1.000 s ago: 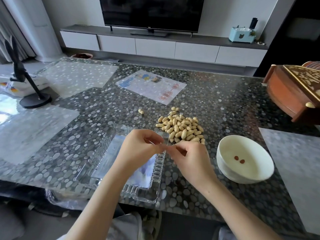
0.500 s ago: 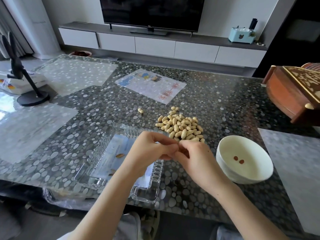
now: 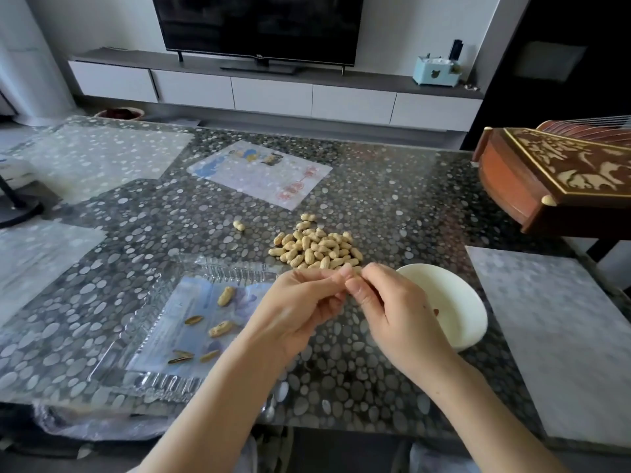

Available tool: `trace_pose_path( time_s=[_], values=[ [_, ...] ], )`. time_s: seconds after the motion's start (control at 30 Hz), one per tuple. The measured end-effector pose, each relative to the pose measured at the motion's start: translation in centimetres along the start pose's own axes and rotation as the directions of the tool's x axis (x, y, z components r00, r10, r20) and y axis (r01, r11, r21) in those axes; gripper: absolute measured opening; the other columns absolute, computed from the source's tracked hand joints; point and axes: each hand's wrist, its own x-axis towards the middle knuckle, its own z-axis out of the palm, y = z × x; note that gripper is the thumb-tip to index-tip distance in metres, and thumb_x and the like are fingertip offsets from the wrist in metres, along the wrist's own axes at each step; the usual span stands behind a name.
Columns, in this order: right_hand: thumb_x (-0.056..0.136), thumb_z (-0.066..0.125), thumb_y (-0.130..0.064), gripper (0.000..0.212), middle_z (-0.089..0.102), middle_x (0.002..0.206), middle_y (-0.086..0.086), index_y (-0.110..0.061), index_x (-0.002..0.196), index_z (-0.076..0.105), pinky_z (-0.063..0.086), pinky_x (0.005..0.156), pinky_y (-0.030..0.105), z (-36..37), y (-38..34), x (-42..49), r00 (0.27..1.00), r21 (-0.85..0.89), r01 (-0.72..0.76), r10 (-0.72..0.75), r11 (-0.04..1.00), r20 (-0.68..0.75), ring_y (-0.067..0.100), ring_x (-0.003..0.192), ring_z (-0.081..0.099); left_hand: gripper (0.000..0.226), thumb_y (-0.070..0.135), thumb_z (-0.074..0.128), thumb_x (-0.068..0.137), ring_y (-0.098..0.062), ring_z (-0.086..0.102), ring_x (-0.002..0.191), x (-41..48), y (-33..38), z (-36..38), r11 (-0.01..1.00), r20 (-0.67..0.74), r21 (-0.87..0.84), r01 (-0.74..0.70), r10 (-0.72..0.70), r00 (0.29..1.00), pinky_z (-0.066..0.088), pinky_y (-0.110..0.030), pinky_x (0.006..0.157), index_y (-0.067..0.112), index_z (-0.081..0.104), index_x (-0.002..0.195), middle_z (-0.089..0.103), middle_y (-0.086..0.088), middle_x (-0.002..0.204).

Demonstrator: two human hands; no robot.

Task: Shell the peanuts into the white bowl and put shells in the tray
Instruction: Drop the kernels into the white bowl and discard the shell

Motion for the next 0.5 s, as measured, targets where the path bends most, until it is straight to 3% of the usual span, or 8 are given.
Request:
trace_pose_path(
  time_s=[0.13, 0.27, 0.4, 0.5],
  values=[
    [0.1, 0.037, -0.034, 0.032, 0.042, 0.059, -0.015, -0.021, 0.071, 0.044, 0.032, 0.051, 0.012, -0.2, 0.6, -0.6, 0.993, 0.056, -0.078, 0.082, 0.995, -0.09, 0.007, 0.055, 0.044, 0.017, 0.005, 0.066, 0.077, -0.005, 0.057, 0.047, 0.5, -0.9, 2.2, 0.997, -0.089, -0.005, -0.076, 0.075, 0.993, 0.045, -0.013, 0.045, 0.003, 0.069, 0.061, 0.063, -0.003, 0.054],
    [0.098, 0.034, -0.032, 0.035, 0.045, 0.057, -0.01, -0.022, 0.065, 0.041, 0.033, 0.049, 0.021, -0.5, 1.0, -1.1, 0.959, 0.133, -0.196, 0.218, 0.972, -0.18, 0.011, 0.053, 0.044, 0.02, 0.003, 0.067, 0.081, -0.015, 0.068, 0.062, 0.8, -2.1, 4.5, 0.987, -0.14, -0.006, -0.161, 0.159, 0.977, 0.053, -0.02, 0.056, 0.003, 0.073, 0.063, 0.071, -0.011, 0.067],
    [0.102, 0.035, -0.03, 0.042, 0.05, 0.058, -0.007, -0.009, 0.067, 0.05, 0.037, 0.051, 0.024, -1.1, 1.8, -1.5, 0.927, 0.212, -0.282, 0.323, 0.936, -0.191, 0.009, 0.054, 0.046, 0.022, 0.005, 0.068, 0.082, -0.02, 0.065, 0.069, 1.7, -2.9, 6.2, 0.981, -0.159, 0.047, -0.189, 0.194, 0.968, 0.054, -0.032, 0.072, 0.007, 0.075, 0.062, 0.07, -0.011, 0.067],
    [0.102, 0.036, -0.025, 0.041, 0.062, 0.069, 0.001, -0.003, 0.077, 0.058, 0.048, 0.061, 0.033, -2.0, 2.4, -1.7, 0.902, 0.31, -0.346, 0.405, 0.885, -0.149, 0.015, 0.065, 0.057, 0.016, 0.004, 0.067, 0.083, -0.014, 0.062, 0.062, 2.1, -3.3, 7.2, 0.987, -0.16, 0.036, -0.156, 0.16, 0.974, 0.052, -0.021, 0.062, -0.001, 0.073, 0.069, 0.069, -0.012, 0.067]
  ],
)
